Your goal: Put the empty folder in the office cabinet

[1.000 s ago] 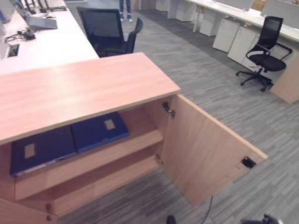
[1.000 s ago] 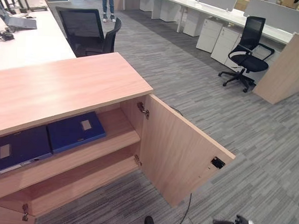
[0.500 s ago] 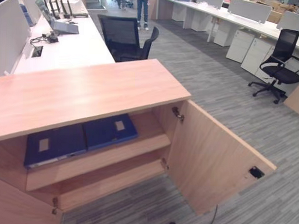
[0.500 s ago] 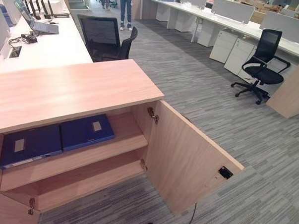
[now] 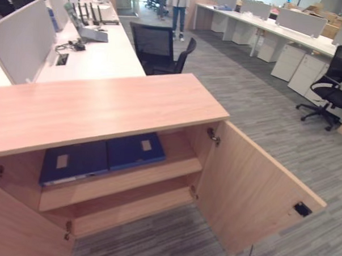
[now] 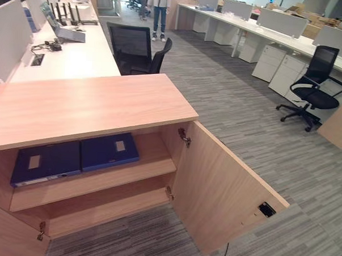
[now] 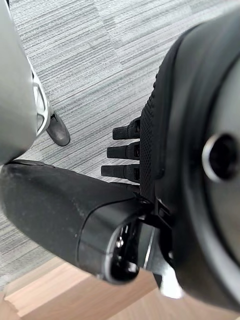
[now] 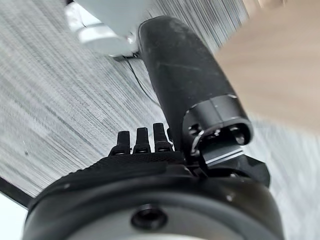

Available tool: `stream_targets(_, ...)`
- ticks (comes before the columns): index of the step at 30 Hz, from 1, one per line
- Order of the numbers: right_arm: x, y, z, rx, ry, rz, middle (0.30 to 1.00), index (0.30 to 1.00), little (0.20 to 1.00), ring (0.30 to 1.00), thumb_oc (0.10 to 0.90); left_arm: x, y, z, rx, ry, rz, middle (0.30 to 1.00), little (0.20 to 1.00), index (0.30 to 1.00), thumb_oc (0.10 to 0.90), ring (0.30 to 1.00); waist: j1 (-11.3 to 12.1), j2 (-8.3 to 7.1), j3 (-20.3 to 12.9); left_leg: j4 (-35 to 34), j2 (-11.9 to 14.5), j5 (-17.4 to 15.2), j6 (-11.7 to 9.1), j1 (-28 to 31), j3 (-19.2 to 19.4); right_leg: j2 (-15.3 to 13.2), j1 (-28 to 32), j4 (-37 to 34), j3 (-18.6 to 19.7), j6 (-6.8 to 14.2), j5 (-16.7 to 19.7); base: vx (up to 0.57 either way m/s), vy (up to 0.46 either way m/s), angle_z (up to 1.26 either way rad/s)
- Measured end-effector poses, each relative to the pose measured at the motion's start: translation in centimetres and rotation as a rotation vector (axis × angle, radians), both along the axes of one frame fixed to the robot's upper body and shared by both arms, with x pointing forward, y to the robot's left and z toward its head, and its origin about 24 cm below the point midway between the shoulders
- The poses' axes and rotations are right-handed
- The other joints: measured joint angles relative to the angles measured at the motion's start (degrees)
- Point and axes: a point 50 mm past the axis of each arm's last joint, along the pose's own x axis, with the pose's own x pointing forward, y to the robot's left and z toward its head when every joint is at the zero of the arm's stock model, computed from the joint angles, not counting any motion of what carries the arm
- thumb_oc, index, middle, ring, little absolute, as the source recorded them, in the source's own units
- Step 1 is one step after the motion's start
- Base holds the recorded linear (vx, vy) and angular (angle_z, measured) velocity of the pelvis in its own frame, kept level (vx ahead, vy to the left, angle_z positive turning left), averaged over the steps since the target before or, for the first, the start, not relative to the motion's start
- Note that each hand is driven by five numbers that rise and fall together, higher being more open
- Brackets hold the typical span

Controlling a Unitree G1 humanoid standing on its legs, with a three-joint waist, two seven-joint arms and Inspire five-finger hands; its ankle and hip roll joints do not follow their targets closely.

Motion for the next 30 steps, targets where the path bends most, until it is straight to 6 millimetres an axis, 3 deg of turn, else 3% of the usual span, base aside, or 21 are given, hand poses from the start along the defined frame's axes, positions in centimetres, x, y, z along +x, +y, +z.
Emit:
stream_targets(15, -0.4, 1.2, -0.3, 0.021, 0.051, 0.167, 0.900, 0.900, 0.900, 0.900, 0.800, 0.2, -0.4, -0.1, -0.010, -0.006, -0.016, 0.900, 0.900, 0.900, 0.800, 0.900, 1.3, 1.14, 0.1, 0.2, 0.0, 0.1, 0.0, 0.0, -2.1, -0.3, 1.2, 0.0, -2.0, 0.0, -0.7, 0.00, 0.006, 0.07)
stream_targets(30, 1.0, 0.9, -0.1, -0.025, 0.038, 0.257, 0.900, 0.900, 0.900, 0.900, 0.800, 0.6, -1.6, -0.2, -0.036, -0.028, -0.057, 0.900, 0.900, 0.900, 0.800, 0.900, 2.1, 3.64, 1.1, 0.2, 0.0, 0.1, 0.1, -0.2, -4.2, -0.6, 2.1, 0.0, -4.1, 0.2, -1.5, 0.00, 0.019, 0.07)
